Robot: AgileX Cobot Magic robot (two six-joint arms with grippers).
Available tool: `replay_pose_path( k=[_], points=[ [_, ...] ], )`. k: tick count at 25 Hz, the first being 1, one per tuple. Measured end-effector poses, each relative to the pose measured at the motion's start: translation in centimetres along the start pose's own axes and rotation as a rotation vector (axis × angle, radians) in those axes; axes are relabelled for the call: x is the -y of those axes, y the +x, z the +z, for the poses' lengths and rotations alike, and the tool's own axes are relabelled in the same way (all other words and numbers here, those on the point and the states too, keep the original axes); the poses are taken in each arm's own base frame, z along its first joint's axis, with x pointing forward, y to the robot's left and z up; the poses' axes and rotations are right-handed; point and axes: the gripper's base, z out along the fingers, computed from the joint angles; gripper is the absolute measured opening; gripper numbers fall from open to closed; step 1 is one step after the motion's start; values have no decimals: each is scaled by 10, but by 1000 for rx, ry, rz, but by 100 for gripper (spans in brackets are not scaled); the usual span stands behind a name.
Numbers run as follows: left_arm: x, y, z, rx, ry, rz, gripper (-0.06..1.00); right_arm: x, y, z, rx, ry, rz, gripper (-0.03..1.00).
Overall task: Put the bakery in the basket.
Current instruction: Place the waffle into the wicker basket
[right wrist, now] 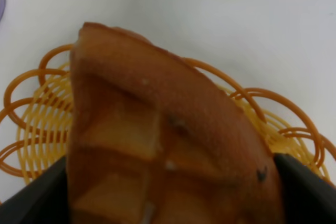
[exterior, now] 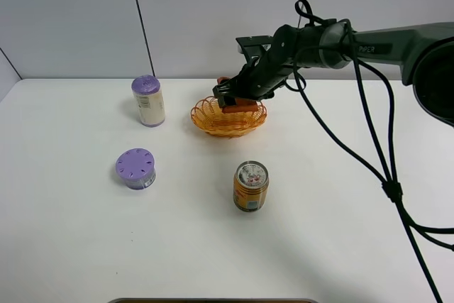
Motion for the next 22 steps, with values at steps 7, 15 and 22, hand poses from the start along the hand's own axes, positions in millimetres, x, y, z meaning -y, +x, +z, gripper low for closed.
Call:
replay_pose_path(
  k=[7, 15, 22],
  points=[
    [0, 0, 0, 0, 0, 0, 99, 1, 4, 4, -23, -1, 2, 76],
    [0, 0, 0, 0, 0, 0, 99, 0, 6, 3, -55, -7, 3, 97],
    [0, 0, 0, 0, 0, 0, 99, -9, -4, -30, -57, -30, -12, 97]
  ],
)
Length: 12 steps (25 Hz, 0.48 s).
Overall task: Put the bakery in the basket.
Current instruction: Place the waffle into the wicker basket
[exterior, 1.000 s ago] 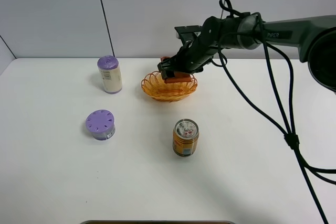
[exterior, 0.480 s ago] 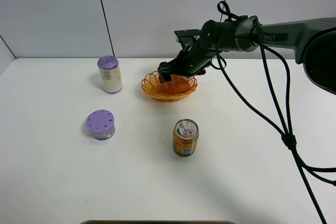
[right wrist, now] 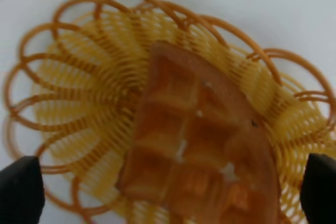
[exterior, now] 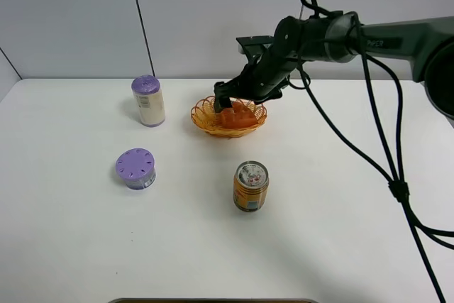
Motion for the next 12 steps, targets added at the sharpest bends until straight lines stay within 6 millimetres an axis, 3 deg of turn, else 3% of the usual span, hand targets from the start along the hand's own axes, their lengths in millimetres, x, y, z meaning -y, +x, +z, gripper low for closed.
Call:
replay_pose_path(
  k=[5, 12],
  points=[
    [0, 0, 0, 0, 0, 0, 99, -12, -13, -66, 34, -1, -20, 97],
    [0, 0, 0, 0, 0, 6, 99, -10, -1, -163, -67, 132, -21, 97]
  ],
)
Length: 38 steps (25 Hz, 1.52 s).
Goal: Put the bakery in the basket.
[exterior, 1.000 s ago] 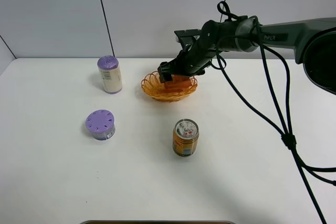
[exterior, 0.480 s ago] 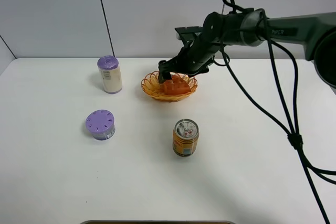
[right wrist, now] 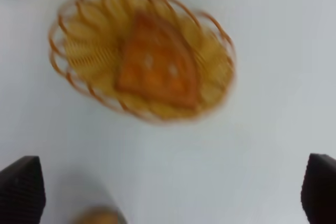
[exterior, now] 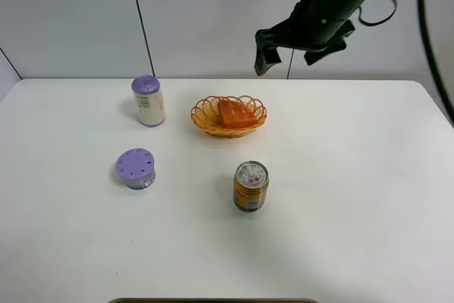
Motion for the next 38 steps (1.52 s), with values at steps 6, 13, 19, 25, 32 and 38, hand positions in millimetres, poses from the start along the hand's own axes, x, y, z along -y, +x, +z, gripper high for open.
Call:
replay_pose_path(
  k=[6, 13, 19, 25, 32, 38],
  points=[
    [0, 0, 0, 0, 0, 2, 99, 3, 21, -71, 6, 99, -2, 97],
    [0, 0, 0, 0, 0, 2, 99, 8, 59, -133, 131, 188, -4, 97],
    [0, 0, 0, 0, 0, 2, 99, 15, 131, -150, 117, 242, 13, 97],
    [0, 0, 0, 0, 0, 3, 99, 20, 209, -164, 167, 265, 43, 97],
    [0, 0, 0, 0, 0, 3, 99, 34, 277, -175, 285, 367, 230, 97],
    [0, 0, 0, 0, 0, 3, 99, 33, 325, -167, 366, 448, 337, 97]
  ],
)
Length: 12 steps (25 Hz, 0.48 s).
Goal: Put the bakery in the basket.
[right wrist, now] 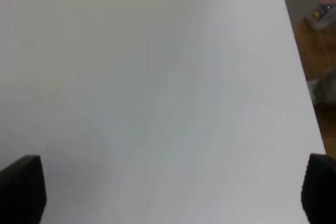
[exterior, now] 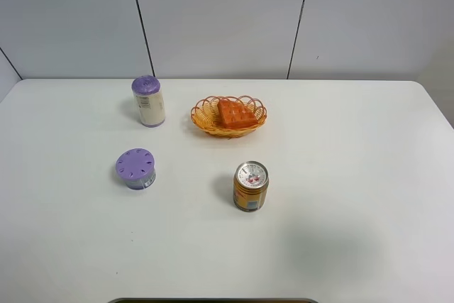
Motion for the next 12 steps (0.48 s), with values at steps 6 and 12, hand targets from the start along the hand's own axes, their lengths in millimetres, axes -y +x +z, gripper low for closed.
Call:
replay_pose_path(
  k=[6, 12],
  points=[
    [0, 0, 0, 0, 0, 0, 99, 3, 29, -1, 128, -12, 19, 97],
    [0, 0, 0, 0, 0, 0, 99, 5, 40, -7, 254, -24, 30, 97]
  ],
)
